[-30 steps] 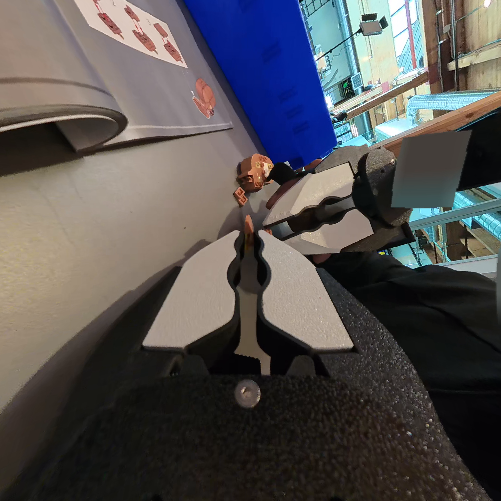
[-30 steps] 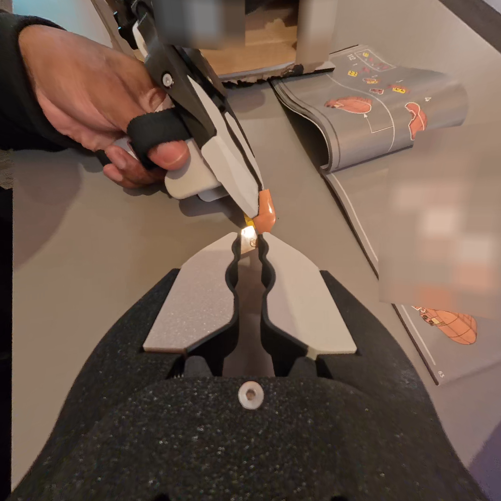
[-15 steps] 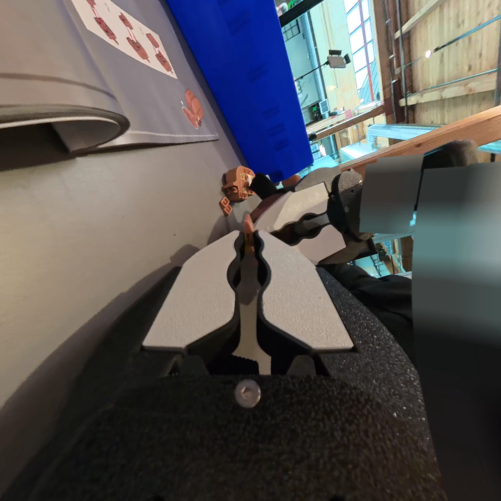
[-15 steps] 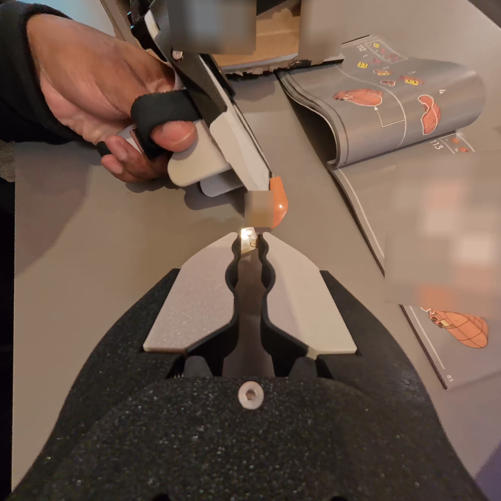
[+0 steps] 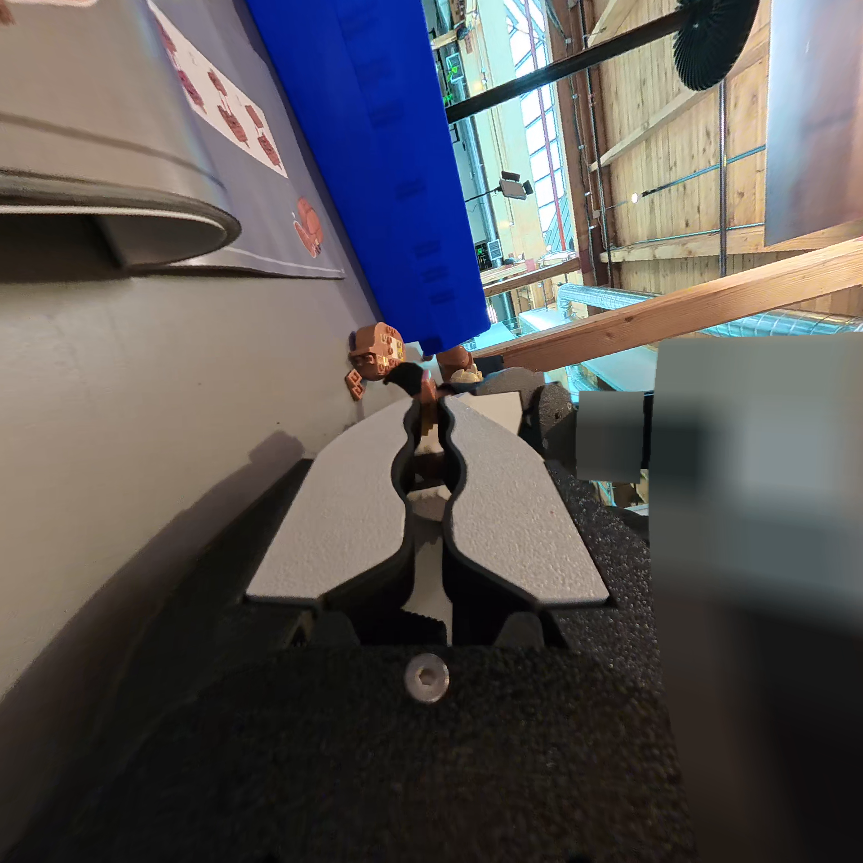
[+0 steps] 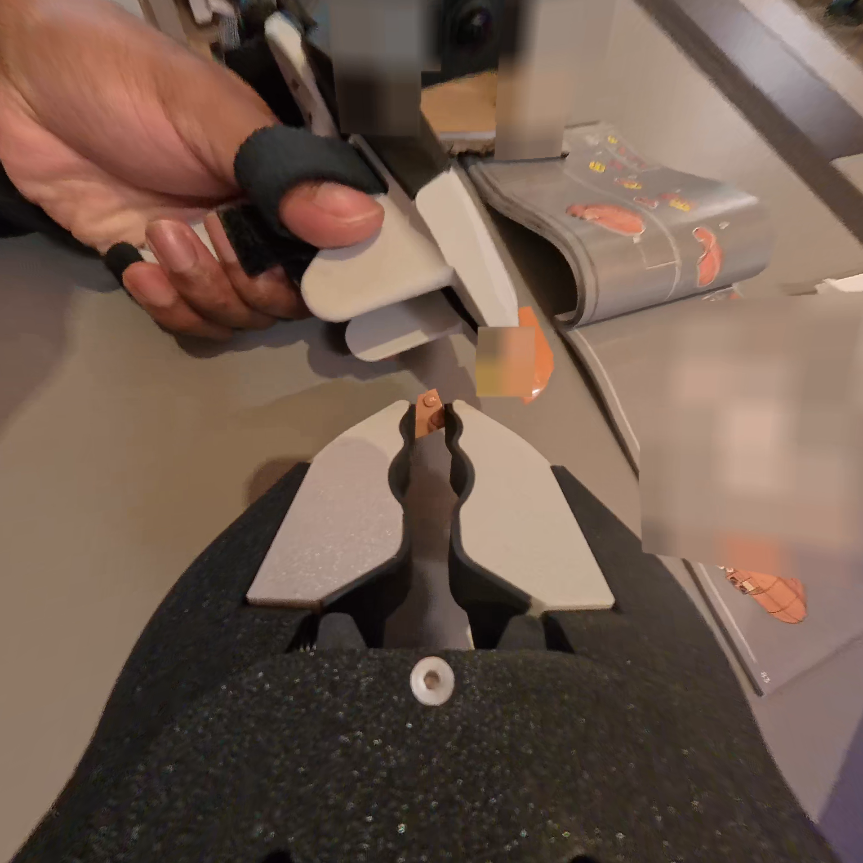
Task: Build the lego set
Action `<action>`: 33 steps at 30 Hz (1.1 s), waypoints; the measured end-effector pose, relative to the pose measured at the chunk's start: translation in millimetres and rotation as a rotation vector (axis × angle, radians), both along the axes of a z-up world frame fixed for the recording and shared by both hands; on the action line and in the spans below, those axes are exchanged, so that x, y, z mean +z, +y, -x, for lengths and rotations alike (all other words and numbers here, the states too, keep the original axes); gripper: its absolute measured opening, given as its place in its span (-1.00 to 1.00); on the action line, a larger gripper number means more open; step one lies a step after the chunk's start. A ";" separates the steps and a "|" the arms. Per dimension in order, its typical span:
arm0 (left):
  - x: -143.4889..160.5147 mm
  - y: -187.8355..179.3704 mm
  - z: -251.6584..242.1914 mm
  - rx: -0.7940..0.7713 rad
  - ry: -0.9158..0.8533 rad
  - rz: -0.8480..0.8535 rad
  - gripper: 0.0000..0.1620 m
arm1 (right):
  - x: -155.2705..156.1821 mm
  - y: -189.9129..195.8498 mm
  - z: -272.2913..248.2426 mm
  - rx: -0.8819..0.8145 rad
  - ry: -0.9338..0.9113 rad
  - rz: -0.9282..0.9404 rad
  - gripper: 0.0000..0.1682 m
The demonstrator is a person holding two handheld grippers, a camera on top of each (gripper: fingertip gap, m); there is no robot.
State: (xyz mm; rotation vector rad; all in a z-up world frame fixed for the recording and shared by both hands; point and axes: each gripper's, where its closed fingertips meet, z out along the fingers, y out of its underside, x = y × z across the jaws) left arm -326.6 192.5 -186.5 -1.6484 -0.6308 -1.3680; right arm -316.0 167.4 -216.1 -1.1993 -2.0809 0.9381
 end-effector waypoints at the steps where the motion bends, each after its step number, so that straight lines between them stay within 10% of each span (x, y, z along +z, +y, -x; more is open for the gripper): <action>1: -0.2 -0.2 -0.3 -0.002 0.010 0.000 -0.93 | -6.4 -0.3 -2.6 0.010 -0.040 -0.012 -0.86; 12: 6.4 -0.2 1.0 0.001 0.031 -0.042 -0.93 | -26.8 3.5 -14.0 0.036 -0.196 -0.023 -0.68; 23: 35.2 -4.4 -14.2 -0.081 0.156 -0.250 -0.93 | 53.6 27.1 -12.0 0.012 -0.111 0.749 -0.65; 33: 39.5 -6.8 -26.0 -0.129 0.198 -0.297 -0.93 | 64.4 14.5 -11.5 0.074 -0.112 0.940 -0.81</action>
